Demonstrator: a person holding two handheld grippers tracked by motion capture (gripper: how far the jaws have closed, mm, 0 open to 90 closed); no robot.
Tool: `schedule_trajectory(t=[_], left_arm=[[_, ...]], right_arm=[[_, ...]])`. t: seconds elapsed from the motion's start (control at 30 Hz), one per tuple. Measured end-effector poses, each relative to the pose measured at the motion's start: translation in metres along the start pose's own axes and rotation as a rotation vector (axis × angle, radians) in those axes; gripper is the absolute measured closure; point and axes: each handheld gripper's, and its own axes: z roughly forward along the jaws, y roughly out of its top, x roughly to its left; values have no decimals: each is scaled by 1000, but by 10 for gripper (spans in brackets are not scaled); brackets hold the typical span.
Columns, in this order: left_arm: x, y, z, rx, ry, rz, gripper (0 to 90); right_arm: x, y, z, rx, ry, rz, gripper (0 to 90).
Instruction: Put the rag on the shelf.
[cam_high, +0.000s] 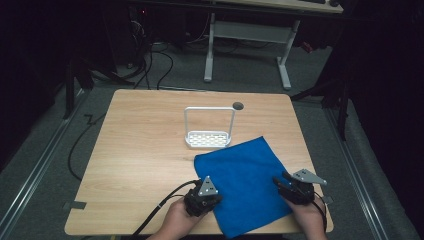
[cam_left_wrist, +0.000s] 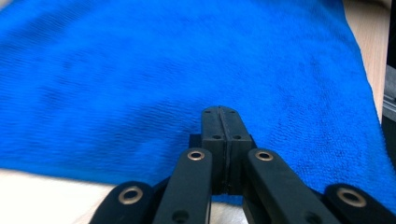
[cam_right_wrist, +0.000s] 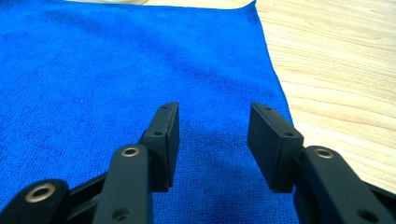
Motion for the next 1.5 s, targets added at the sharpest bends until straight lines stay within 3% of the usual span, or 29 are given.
schedule_trajectory(t=[0.23, 0.4, 0.57, 0.67, 0.8, 0.93, 1.07, 1.27, 1.5], left_arm=[[1, -3, 1, 26, -4, 15, 900], [6, -11, -10, 38, -30, 0, 900], [19, -23, -26, 48, -29, -39, 900], [27, -29, -33, 42, -24, -76, 900], [31, -32, -37, 41, -14, -86, 900], [31, -34, -39, 35, -9, -96, 900], [34, -38, -42, 29, -9, -112, 900], [39, -41, -46, 29, -4, -112, 900], [50, -51, -61, 33, 21, -114, 900]], right_arm=[[0, 0, 0, -1, -3, 0, 550], [-2, 1, -4, -9, 5, 4, 589], [-1, 3, -5, -10, 24, 6, 652], [2, 4, -3, 4, 36, -16, 744], [4, 10, 7, 30, 55, -37, 900], [8, 15, 21, 63, 62, -66, 900], [11, 14, 33, 130, 52, -95, 900], [13, 11, 30, 127, 72, -83, 900], [23, 4, 22, 116, 131, -61, 900]])
